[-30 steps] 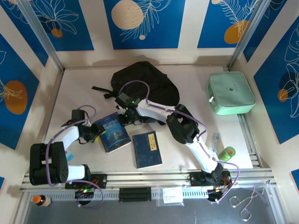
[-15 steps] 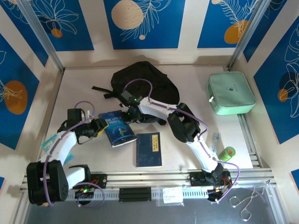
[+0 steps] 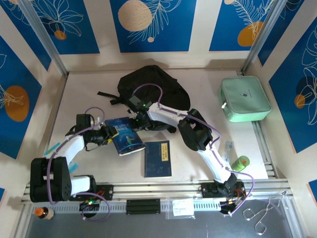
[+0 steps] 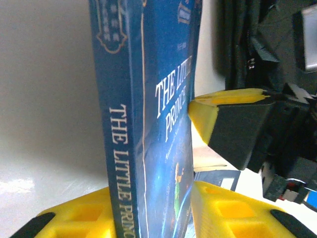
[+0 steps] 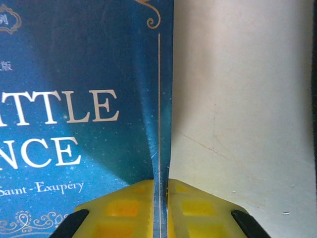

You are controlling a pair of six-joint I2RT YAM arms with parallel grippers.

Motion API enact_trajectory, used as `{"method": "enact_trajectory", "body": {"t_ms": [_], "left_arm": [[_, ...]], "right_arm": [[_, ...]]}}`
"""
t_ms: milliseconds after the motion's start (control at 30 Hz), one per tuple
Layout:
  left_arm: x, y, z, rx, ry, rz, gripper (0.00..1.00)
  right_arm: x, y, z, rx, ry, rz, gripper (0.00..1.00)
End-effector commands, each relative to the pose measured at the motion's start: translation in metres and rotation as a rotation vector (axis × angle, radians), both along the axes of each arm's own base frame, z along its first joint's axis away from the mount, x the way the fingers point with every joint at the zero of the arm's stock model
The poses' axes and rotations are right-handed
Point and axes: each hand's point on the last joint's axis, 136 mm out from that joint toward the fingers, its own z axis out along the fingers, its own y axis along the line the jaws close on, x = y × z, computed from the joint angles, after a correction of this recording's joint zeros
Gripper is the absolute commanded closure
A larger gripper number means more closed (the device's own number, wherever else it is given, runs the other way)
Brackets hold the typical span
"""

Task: Pack the student bag
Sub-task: Pick up the book from the middle-right of the table.

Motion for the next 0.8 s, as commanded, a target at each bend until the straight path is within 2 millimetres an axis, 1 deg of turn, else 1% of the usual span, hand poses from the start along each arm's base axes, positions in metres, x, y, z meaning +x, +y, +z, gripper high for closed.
{"method": "enact_trajectory", "body": {"t_ms": [0, 67, 133, 200, 300, 333, 367, 400, 433, 500, 567, 633, 733, 767], "left_arm": [[0.013, -0.005, 0.011, -0.009, -0.044, -0.013, 0.69], [0.015, -0.002, 0.011, 0.014, -0.044, -0.011, 0.76], [0.018, 0.001, 0.014, 0.050, -0.046, -0.025, 0.82], [0.022, 0.006, 0.021, 0.104, -0.040, -0.038, 0.90], [0.033, 0.016, 0.041, 0.178, -0.071, -0.040, 0.99], [0.036, 0.019, 0.049, 0.201, -0.086, -0.034, 1.00], [0.041, 0.023, 0.059, 0.224, -0.106, -0.026, 1.00], [0.045, 0.025, 0.069, 0.239, -0.128, -0.021, 1.00], [0.051, 0.027, 0.082, 0.250, -0.158, -0.016, 1.00], [0.064, 0.029, 0.108, 0.258, -0.218, 0.003, 1.00], [0.084, 0.028, 0.140, 0.236, -0.295, 0.032, 1.00], [0.103, 0.023, 0.169, 0.177, -0.370, 0.063, 1.00], [0.138, 0.011, 0.210, 0.032, -0.492, 0.116, 1.00], [0.150, 0.008, 0.221, -0.021, -0.526, 0.137, 1.00]], "right_arm": [[-0.018, -0.004, -0.028, -0.027, 0.090, 0.010, 0.87], [-0.018, 0.000, -0.020, 0.008, 0.102, 0.018, 0.87], [-0.013, 0.005, -0.003, 0.056, 0.099, 0.019, 0.86], [-0.005, 0.010, 0.025, 0.120, 0.078, 0.020, 0.84], [0.011, 0.012, 0.079, 0.247, 0.018, 0.010, 0.77], [0.016, 0.010, 0.099, 0.298, -0.004, 0.005, 0.75], [0.020, 0.007, 0.119, 0.349, -0.026, 0.002, 0.73], [0.024, 0.004, 0.134, 0.387, -0.042, -0.006, 0.70], [0.030, -0.003, 0.149, 0.423, -0.060, -0.028, 0.65], [0.038, -0.017, 0.169, 0.489, -0.069, -0.072, 0.59], [0.047, -0.035, 0.184, 0.556, -0.063, -0.124, 0.51], [0.055, -0.053, 0.192, 0.606, -0.063, -0.171, 0.46], [0.065, -0.081, 0.203, 0.681, -0.071, -0.224, 0.41], [0.067, -0.090, 0.208, 0.723, -0.061, -0.239, 0.40]]}}
